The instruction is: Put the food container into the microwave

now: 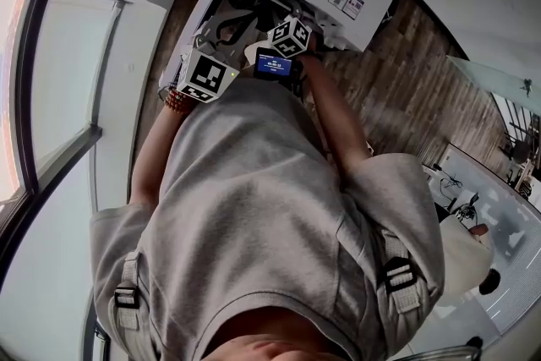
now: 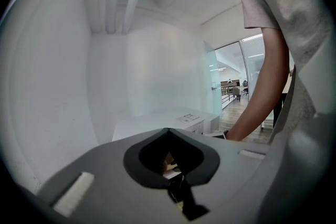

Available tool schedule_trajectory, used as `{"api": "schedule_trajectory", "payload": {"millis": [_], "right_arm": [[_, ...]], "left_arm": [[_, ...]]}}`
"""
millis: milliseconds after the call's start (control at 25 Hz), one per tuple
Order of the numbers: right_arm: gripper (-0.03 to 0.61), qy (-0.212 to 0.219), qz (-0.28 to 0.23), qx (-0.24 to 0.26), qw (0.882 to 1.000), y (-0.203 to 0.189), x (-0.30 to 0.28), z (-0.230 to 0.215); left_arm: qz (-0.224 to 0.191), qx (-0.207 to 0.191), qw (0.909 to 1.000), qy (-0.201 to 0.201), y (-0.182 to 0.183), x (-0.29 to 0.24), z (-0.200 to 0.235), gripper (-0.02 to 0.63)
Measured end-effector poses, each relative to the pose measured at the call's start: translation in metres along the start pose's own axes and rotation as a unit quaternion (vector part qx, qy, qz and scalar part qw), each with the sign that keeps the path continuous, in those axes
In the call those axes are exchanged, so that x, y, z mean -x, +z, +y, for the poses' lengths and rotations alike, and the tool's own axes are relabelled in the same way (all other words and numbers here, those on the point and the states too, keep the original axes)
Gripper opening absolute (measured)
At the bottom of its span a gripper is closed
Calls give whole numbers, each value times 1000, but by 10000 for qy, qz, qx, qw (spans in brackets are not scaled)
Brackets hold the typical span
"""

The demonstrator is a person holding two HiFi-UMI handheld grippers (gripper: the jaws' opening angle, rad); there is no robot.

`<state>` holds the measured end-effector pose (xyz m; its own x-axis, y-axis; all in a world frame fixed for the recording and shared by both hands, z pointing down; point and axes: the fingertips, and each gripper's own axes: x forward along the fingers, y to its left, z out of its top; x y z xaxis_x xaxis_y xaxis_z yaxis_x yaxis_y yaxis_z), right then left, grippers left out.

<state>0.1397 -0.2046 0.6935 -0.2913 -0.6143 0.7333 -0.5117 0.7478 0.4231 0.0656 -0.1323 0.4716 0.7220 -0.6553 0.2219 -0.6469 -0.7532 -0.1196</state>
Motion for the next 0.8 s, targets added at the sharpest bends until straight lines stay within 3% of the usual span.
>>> {"api": "schedule_trajectory", "payload": {"millis": [800], "right_arm": [[60, -233, -416, -32, 9989, 33, 32, 21]], "left_arm": [[-128, 62, 9999, -94, -9, 28, -11, -2]]}}
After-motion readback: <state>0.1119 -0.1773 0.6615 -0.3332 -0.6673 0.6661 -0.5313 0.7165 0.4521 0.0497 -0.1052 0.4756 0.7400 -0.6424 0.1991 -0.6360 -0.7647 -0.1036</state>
